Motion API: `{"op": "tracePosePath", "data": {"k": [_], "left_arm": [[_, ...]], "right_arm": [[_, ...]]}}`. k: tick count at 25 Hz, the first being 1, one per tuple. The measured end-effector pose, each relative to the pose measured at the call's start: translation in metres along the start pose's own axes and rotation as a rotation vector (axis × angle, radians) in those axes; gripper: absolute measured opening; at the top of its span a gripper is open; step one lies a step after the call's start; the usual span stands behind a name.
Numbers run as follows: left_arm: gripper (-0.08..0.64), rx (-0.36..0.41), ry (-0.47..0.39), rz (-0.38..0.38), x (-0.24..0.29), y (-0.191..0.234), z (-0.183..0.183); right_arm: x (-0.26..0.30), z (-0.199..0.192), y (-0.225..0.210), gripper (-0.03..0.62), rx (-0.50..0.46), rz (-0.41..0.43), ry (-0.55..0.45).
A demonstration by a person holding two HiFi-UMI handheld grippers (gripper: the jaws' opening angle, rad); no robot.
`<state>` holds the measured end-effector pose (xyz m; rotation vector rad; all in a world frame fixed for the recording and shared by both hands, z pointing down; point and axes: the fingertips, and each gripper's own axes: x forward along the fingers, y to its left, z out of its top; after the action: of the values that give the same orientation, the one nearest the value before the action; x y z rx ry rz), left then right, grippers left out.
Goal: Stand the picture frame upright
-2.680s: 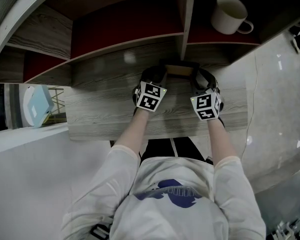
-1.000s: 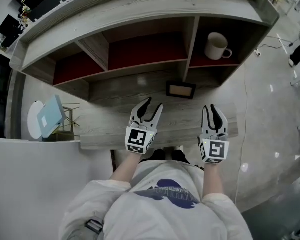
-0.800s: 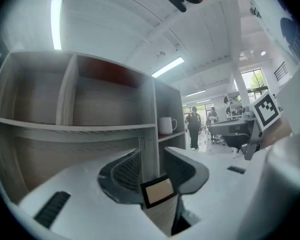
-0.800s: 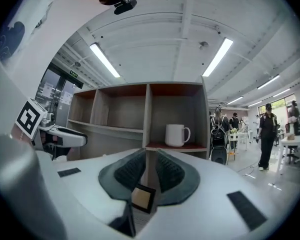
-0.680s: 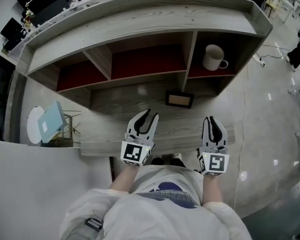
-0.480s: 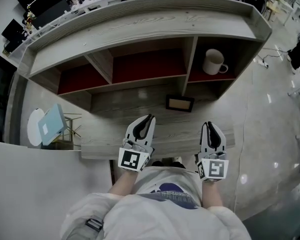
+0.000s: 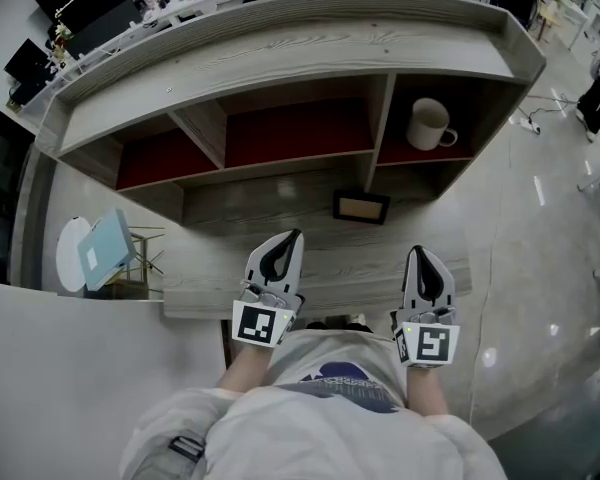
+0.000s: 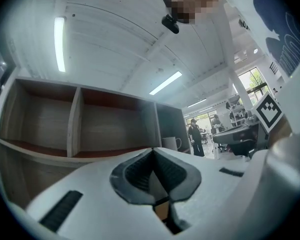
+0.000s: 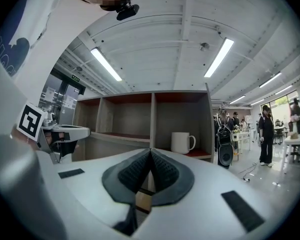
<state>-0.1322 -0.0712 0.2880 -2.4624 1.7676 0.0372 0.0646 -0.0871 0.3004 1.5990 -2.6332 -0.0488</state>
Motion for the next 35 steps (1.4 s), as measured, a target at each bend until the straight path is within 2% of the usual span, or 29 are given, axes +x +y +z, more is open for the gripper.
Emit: {"op": "tracePosePath", "data": {"k": [11,19,35], "left_arm": [[0.007,0.017,-0.002,0.017,-0.003,0.004,0.002],[0.006,0.018,-0.007,0.027,-0.003,0.010,0.005],[0.006,0.025,0.003,0.031,-0.006,0.017,0.002]], "right_arm": [[-0.001,0.008,-0.005,0.000,0.019,0.012,-0.033],[0.000,0.016,-0.009,-0.002,-0.044,-0.031,-0.063],[-0.001,0.017,-0.006,-0.002,-0.070,-0.050,-0.071]]}}
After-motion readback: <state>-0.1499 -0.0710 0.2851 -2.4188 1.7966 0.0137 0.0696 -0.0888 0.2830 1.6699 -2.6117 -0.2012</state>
